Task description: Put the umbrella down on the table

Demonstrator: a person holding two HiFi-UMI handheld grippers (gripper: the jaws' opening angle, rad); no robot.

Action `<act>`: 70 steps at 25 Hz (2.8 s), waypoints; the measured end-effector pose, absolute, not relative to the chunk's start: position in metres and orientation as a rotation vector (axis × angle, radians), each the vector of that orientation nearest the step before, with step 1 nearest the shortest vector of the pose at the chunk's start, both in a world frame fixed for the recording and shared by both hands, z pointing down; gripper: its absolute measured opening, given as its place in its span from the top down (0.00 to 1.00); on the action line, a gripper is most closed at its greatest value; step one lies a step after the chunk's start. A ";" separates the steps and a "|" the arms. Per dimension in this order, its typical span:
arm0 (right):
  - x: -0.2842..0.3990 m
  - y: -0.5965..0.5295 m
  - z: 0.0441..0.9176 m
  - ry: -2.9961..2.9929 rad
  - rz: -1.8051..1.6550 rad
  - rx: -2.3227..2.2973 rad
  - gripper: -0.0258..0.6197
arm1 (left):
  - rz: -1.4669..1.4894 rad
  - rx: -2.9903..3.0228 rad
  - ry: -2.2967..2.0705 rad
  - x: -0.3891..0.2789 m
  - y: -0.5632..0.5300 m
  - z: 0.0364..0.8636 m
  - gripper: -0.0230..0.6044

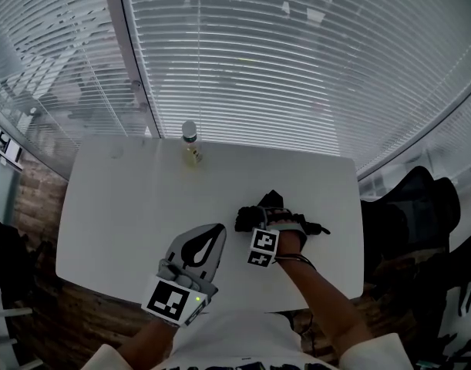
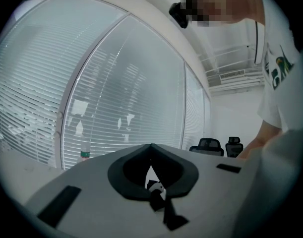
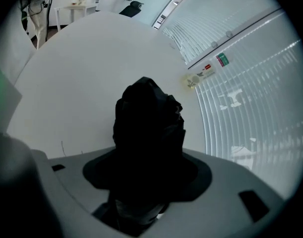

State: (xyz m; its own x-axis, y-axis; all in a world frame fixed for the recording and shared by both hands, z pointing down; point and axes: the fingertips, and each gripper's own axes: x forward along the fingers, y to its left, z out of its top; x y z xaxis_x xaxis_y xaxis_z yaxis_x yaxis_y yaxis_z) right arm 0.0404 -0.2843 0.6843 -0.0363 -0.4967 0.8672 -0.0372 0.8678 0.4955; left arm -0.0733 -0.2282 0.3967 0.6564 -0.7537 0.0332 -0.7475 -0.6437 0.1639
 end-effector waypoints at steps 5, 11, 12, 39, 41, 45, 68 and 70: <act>0.038 -0.284 0.694 -1.572 -0.376 0.405 0.54 | -0.050 2.698 -1.250 -0.080 -0.226 0.399 0.94; 0.036 -0.284 0.696 -1.581 -0.353 0.389 0.53 | -0.047 2.682 -1.269 -0.086 -0.224 0.405 0.95; 0.037 -0.284 0.697 -1.585 -0.353 0.389 0.53 | -0.045 2.680 -1.268 -0.085 -0.223 0.405 0.95; 0.096 -0.242 0.529 -2.233 -0.011 0.924 0.64 | 0.009 2.678 -1.295 -0.034 -0.203 0.401 0.95; 0.100 -0.237 0.505 -2.344 0.045 0.998 0.68 | 0.004 2.672 -1.293 -0.029 -0.202 0.401 0.95; 0.109 -0.225 0.463 -2.479 0.086 1.109 0.72 | -0.007 2.681 -1.304 -0.020 -0.199 0.396 0.95; 0.125 -0.158 0.319 -2.721 -0.064 1.299 0.85 | -0.100 2.780 -1.268 0.008 -0.182 0.333 0.95; 0.127 -0.158 0.317 -2.723 -0.083 1.312 0.88 | -0.102 2.781 -1.261 0.010 -0.182 0.333 0.95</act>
State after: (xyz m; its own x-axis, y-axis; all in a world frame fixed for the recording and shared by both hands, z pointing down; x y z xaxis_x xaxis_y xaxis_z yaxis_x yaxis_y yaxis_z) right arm 0.1272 -0.1583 0.3169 -0.6175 -0.7823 0.0822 -0.7758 0.6229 0.1005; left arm 0.0102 -0.1821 0.3334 0.6577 -0.7528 -0.0254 -0.7471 -0.6563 0.1058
